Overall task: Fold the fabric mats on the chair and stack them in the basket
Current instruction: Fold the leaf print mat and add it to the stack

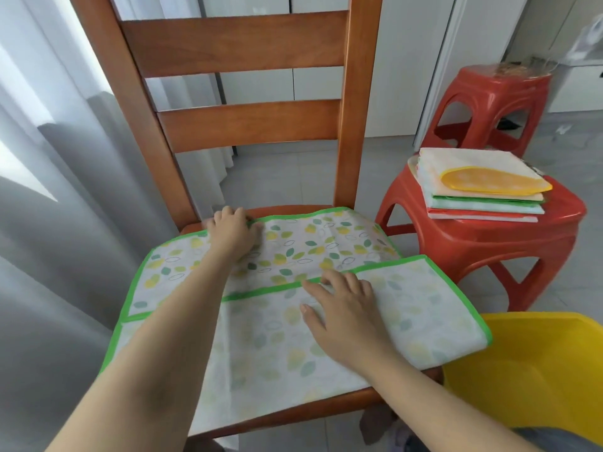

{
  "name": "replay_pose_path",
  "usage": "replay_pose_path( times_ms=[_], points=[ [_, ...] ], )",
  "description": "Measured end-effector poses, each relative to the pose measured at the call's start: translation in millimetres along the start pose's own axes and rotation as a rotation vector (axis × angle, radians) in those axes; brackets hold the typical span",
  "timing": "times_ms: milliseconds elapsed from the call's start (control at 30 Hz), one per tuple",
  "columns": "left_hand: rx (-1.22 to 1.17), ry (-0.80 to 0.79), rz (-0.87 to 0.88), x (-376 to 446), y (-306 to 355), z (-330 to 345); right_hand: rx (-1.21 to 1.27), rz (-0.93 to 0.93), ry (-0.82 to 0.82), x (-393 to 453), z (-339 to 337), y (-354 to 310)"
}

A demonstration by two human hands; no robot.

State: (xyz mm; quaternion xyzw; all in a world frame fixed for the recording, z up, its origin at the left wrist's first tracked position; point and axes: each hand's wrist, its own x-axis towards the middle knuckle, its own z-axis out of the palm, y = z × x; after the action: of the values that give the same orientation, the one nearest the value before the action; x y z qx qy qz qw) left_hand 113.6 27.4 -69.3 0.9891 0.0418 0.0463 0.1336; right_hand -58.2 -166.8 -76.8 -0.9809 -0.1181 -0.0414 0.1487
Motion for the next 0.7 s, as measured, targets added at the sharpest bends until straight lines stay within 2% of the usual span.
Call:
replay_pose_path(
  times_ms=[200, 400, 500, 567, 700],
  points=[
    [-0.184, 0.125, 0.088, -9, 5, -52, -0.057, -0.004, 0.018, 0, -1, -3],
    [-0.218, 0.221, 0.171, -60, 21, -123, -0.074, -0.014, -0.063, -8, -12, -10],
    [-0.192, 0.191, 0.198, -97, 24, -142, -0.042, -0.007, -0.129, -20, -20, -18],
    [-0.191, 0.155, 0.208, -122, 23, -149, -0.069, 0.019, -0.110, -35, -27, -23],
    [-0.206, 0.090, 0.209, -173, 17, -144, -0.093, 0.077, -0.165, -67, -33, -23]
  ],
)
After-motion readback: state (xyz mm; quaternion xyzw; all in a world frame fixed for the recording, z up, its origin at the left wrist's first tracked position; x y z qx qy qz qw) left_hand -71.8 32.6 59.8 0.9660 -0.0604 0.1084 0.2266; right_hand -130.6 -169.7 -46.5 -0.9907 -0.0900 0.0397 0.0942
